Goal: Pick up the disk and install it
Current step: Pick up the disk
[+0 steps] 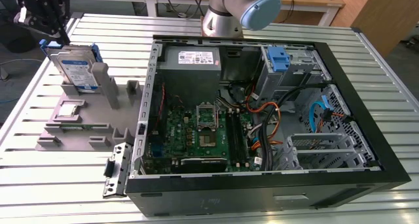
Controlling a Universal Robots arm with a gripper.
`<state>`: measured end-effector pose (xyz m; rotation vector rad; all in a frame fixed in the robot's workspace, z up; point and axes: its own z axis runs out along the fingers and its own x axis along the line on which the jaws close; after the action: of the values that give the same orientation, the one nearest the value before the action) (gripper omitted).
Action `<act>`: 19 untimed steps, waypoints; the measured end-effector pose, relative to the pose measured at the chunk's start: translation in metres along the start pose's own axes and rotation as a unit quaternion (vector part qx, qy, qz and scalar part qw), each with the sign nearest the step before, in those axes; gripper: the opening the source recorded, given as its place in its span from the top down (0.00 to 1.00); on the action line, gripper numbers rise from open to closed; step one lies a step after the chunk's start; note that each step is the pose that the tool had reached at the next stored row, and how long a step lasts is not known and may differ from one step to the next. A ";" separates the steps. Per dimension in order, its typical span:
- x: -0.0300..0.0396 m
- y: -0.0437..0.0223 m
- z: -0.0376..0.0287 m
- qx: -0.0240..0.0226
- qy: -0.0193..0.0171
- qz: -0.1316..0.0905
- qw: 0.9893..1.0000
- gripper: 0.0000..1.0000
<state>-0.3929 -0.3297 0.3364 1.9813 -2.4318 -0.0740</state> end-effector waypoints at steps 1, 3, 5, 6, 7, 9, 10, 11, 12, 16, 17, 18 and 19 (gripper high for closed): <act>0.0000 0.0000 0.0000 0.000 0.000 -0.002 1.000 0.90; 0.0000 0.0000 0.0001 0.000 0.000 -0.002 1.000 0.90; 0.0000 0.0000 0.0001 0.000 0.000 -0.002 1.000 0.90; 0.0000 0.0000 0.0001 0.000 0.000 -0.002 1.000 0.90; -0.0001 -0.0002 0.0002 0.000 0.000 -0.004 1.000 0.90; -0.0001 -0.0002 0.0002 0.000 0.001 -0.014 1.000 0.90; -0.0001 -0.0002 0.0002 0.000 0.001 -0.017 1.000 0.90; -0.0001 -0.0003 0.0001 0.000 0.001 -0.017 1.000 0.90; -0.0001 -0.0003 0.0001 0.000 0.001 -0.017 1.000 0.90; -0.0003 -0.0010 0.0002 0.000 0.001 -0.019 1.000 0.90; -0.0003 -0.0015 0.0002 -0.001 0.001 -0.021 1.000 0.90; -0.0004 -0.0018 0.0003 -0.001 0.001 -0.024 1.000 0.90; -0.0004 -0.0019 0.0003 -0.001 0.001 -0.026 1.000 0.90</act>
<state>-0.3910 -0.3297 0.3360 2.0438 -2.3780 -0.0737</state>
